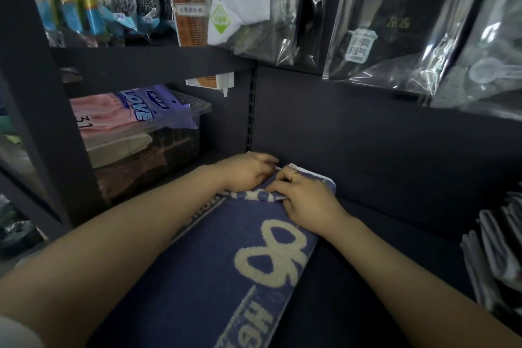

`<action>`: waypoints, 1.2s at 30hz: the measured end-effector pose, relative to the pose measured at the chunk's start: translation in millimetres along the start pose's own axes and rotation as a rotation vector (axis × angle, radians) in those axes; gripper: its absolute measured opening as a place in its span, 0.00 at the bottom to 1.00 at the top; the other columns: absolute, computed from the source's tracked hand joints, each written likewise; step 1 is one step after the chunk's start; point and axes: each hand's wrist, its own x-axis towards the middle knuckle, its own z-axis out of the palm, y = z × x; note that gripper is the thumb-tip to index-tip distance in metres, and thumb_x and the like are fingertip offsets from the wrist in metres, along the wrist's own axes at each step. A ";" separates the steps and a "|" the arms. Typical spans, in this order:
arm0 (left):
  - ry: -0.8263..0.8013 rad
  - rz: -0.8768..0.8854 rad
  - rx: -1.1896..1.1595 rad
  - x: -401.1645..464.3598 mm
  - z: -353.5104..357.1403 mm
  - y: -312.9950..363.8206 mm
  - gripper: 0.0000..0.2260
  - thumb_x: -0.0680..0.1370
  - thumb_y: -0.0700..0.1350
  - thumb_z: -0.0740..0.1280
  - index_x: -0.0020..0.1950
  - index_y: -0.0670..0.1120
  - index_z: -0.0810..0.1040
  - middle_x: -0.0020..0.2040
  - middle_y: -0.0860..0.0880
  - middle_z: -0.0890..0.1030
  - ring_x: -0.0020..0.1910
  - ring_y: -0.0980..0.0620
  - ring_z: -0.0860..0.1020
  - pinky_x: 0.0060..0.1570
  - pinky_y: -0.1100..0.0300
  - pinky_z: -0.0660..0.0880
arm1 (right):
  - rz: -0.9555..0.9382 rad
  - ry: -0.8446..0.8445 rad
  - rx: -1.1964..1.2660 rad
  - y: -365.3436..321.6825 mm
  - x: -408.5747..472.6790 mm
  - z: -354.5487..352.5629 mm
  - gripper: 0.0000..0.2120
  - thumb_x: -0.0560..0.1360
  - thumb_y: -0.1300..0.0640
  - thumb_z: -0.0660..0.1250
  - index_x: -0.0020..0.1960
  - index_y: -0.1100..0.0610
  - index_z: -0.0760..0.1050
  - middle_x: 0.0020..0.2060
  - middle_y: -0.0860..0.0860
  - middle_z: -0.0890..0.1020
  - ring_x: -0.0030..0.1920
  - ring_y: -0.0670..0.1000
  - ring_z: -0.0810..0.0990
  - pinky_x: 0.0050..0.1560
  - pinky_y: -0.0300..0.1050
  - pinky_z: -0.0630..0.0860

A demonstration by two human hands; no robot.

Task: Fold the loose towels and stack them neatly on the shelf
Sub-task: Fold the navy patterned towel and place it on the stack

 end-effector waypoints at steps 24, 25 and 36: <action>0.126 -0.261 0.036 -130.2 0.5 51.6 0.23 0.74 0.62 0.60 0.64 0.51 0.73 0.63 0.51 0.72 0.61 0.50 0.71 0.59 0.56 0.70 | -0.051 -0.112 0.204 -36.0 40.8 14.8 0.18 0.80 0.52 0.57 0.67 0.56 0.67 0.67 0.53 0.71 0.66 0.53 0.69 0.65 0.50 0.66; 0.107 -0.260 0.025 -133.3 5.6 53.8 0.30 0.73 0.66 0.58 0.69 0.51 0.67 0.69 0.51 0.68 0.66 0.50 0.67 0.64 0.57 0.66 | -0.047 -0.214 0.171 -36.0 44.6 16.4 0.22 0.81 0.49 0.53 0.72 0.53 0.61 0.72 0.50 0.64 0.72 0.50 0.61 0.70 0.48 0.59; 0.065 -0.314 0.009 -144.5 8.5 58.1 0.39 0.69 0.72 0.52 0.74 0.51 0.60 0.75 0.50 0.59 0.73 0.50 0.58 0.69 0.57 0.58 | 0.468 0.059 -0.337 -6.0 4.3 -10.4 0.19 0.79 0.48 0.53 0.60 0.58 0.74 0.59 0.58 0.75 0.58 0.59 0.73 0.56 0.50 0.67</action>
